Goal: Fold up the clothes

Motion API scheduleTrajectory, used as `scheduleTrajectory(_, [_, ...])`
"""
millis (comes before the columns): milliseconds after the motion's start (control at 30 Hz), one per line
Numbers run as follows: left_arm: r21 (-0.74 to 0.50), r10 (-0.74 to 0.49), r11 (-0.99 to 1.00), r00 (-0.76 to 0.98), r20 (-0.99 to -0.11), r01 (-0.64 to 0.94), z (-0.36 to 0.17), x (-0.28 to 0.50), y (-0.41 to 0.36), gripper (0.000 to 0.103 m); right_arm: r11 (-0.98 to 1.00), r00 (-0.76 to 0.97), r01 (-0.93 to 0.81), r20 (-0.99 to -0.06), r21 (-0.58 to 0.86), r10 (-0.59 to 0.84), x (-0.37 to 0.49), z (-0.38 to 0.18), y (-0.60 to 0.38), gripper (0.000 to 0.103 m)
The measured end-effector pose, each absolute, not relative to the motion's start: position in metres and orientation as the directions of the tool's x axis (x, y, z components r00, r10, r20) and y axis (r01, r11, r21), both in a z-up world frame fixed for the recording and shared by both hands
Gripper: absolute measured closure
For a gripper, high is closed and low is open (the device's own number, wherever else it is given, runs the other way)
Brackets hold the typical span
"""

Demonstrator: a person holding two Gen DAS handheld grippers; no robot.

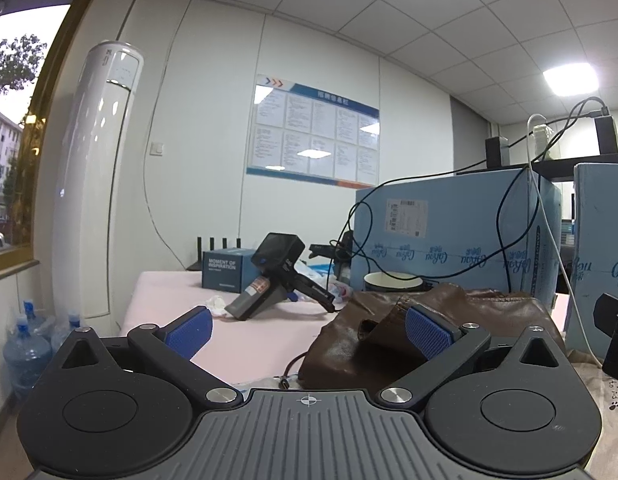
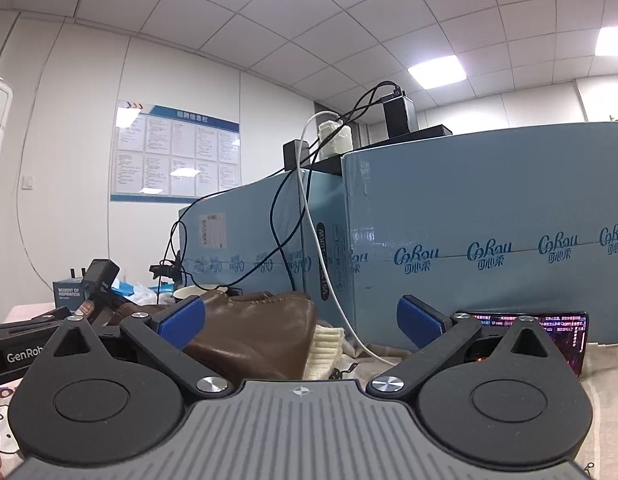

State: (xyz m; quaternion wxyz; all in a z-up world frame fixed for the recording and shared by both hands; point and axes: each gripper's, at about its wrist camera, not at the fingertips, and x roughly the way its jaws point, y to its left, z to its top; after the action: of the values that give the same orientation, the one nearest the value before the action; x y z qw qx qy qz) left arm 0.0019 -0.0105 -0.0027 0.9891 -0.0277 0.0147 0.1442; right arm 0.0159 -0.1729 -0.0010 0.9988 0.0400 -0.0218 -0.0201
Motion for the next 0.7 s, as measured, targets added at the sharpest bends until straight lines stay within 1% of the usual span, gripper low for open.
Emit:
scheduleTrajectory(100, [-0.063,0.290,0.955,0.957,-0.029,-0.291,-0.0027,0.0005,-0.0086,0.000,0.995,0.998,0.047,0.038,0.093,-0.050,0.0164,-0.0010,-0.1752,0.000])
scheduleTrajectory(300, [-0.050,0.299,0.953,0.954,-0.016,-0.300,-0.0026,-0.0006,-0.0114,0.000,0.994,0.997,0.045,0.053,0.098,-0.051,0.0128,-0.0013,-0.1756,0.000])
scheduleTrajectory(700, [-0.033,0.303,0.952,0.953,-0.022,-0.304,-0.0031,0.0021,-0.0136,0.000,0.995,0.998,0.036,0.053,0.092,-0.041,0.0119,-0.0009,-0.1744,0.000])
